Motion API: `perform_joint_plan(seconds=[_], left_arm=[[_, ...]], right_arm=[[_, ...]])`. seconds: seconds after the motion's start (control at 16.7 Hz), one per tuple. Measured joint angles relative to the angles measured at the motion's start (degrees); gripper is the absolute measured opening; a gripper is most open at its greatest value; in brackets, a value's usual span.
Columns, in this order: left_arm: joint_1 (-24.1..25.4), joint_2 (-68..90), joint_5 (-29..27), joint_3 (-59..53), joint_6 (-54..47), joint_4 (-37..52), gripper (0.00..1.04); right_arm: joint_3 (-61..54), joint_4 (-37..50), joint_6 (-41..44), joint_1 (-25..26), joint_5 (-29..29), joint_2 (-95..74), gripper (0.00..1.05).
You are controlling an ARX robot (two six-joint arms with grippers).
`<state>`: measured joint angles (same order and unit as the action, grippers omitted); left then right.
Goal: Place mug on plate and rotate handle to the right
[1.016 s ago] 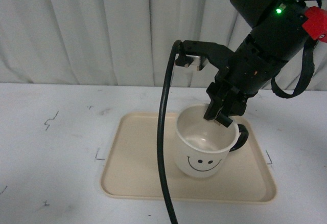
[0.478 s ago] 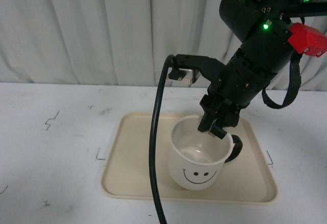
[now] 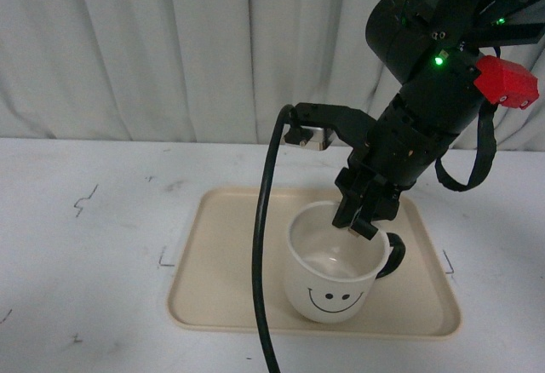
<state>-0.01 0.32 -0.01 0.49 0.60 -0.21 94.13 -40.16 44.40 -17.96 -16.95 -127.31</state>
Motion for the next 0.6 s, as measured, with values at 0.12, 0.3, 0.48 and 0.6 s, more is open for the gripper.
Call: perform_joint_plan(seconds=[0.12, 0.3, 0.48, 0.6], left_arm=[[0.0, 0.0, 0.0, 0.0, 0.0, 0.0, 0.98], [0.0, 0.0, 0.0, 0.0, 0.0, 0.0, 0.98], [0.0, 0.0, 0.0, 0.0, 0.0, 0.0, 0.98], [0.0, 0.0, 0.0, 0.0, 0.0, 0.0, 0.98]], right_arm=[[0.2, 0.0, -0.3, 0.0, 0.1, -0.5, 0.03], [0.9, -0.5, -0.8, 0.0, 0.5, -1.0, 0.03], [2.4, -0.1, -1.0, -0.4, 1.7, -2.1, 0.20], [3.3, 2.4, -2.6, 0.4, -3.1, 1.5, 0.88]])
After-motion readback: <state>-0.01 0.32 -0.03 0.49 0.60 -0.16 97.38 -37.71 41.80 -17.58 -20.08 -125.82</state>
